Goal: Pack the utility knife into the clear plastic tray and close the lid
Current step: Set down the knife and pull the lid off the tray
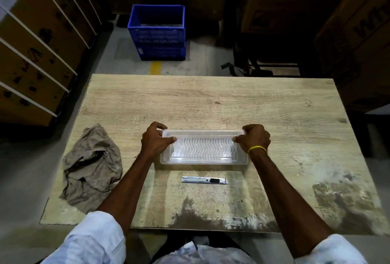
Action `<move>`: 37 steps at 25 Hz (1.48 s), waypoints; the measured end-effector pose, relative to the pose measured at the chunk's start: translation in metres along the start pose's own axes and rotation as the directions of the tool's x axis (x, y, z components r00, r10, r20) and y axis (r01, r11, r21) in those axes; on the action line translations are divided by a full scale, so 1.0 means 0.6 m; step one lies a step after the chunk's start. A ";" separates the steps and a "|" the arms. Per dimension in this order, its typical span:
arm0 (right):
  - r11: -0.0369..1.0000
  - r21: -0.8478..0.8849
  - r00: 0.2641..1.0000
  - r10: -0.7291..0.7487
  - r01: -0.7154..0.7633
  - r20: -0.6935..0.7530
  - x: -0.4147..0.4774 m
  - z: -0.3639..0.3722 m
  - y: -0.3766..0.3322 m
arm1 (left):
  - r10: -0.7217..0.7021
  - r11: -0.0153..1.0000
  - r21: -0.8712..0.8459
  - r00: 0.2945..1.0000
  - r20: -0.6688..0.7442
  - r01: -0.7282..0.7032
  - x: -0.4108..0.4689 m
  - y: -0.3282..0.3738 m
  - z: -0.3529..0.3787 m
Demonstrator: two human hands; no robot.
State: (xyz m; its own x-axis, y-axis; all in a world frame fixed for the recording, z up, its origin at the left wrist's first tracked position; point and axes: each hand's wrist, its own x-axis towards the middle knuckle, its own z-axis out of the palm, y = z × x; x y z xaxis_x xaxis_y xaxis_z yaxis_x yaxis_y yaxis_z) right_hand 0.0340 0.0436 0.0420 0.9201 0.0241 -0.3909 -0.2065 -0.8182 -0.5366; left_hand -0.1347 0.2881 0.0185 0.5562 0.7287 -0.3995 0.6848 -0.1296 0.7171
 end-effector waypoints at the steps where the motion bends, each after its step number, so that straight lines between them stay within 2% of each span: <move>1: 1.000 0.003 1.000 -0.003 0.003 -0.010 0.000 -0.001 -0.002 | -0.004 1.000 -0.010 1.000 0.010 0.004 0.004 -0.002 0.001; 4: 0.997 0.077 1.000 0.011 -0.011 -0.006 0.006 -0.005 -0.011 | -0.031 0.998 -0.061 0.998 0.061 0.035 0.018 -0.007 0.000; 7: 0.987 0.158 0.998 0.027 -0.037 0.061 0.016 -0.021 -0.005 | -0.053 0.977 -0.194 0.984 0.167 0.086 0.022 -0.013 0.000; 9: 0.969 0.243 0.993 0.006 -0.035 0.118 0.023 -0.035 0.005 | -0.019 0.969 -0.240 0.986 0.165 0.059 0.019 -0.016 -0.008; 12: 0.908 0.419 0.964 -0.086 -0.029 0.253 0.023 -0.049 0.022 | 0.080 0.974 -0.217 0.995 0.053 -0.067 0.000 -0.014 -0.025; 14: 0.883 0.469 0.938 -0.173 0.012 0.301 0.018 -0.053 0.029 | 0.137 0.971 -0.198 0.991 0.000 -0.135 -0.022 -0.009 -0.035; 16: 0.859 0.509 0.922 -0.239 0.056 0.303 0.009 -0.060 0.035 | 0.159 0.960 -0.238 0.987 0.024 -0.148 -0.044 -0.006 -0.044; 20: 0.822 0.569 0.913 -0.261 0.041 0.312 -0.018 -0.090 0.052 | 0.174 0.923 -0.370 0.974 0.146 -0.110 -0.084 0.000 -0.068; 25: 0.775 0.608 0.841 -0.438 0.173 0.318 -0.065 -0.141 0.077 | 0.290 0.865 -0.464 0.944 0.155 -0.190 -0.117 0.024 -0.091; 28: 0.712 0.643 0.831 -0.516 0.282 0.207 -0.088 -0.174 0.097 | 0.405 0.829 -0.466 0.907 0.116 -0.311 -0.115 0.050 -0.083; 31: 0.679 0.621 0.866 -0.500 0.391 0.002 -0.102 -0.198 0.128 | 0.448 0.843 -0.363 0.892 0.063 -0.398 -0.092 0.070 -0.057; 33: 0.697 0.540 0.873 -0.457 0.471 -0.171 -0.108 -0.208 0.154 | 0.439 0.881 -0.213 0.898 0.036 -0.422 -0.074 0.068 -0.038; 37: 0.749 0.345 0.796 -0.385 0.565 -0.468 -0.117 -0.181 0.204 | 0.436 0.893 0.133 0.900 -0.024 -0.429 -0.035 0.033 -0.007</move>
State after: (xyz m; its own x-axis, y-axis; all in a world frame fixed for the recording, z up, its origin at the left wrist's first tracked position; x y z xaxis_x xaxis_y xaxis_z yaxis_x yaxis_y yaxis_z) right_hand -0.0200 -0.1207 0.0851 0.9673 0.0653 0.2452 0.2505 -0.4008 -0.8813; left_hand -0.1350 0.2728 0.0432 0.7875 0.6154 -0.0333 0.4359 -0.5180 0.7360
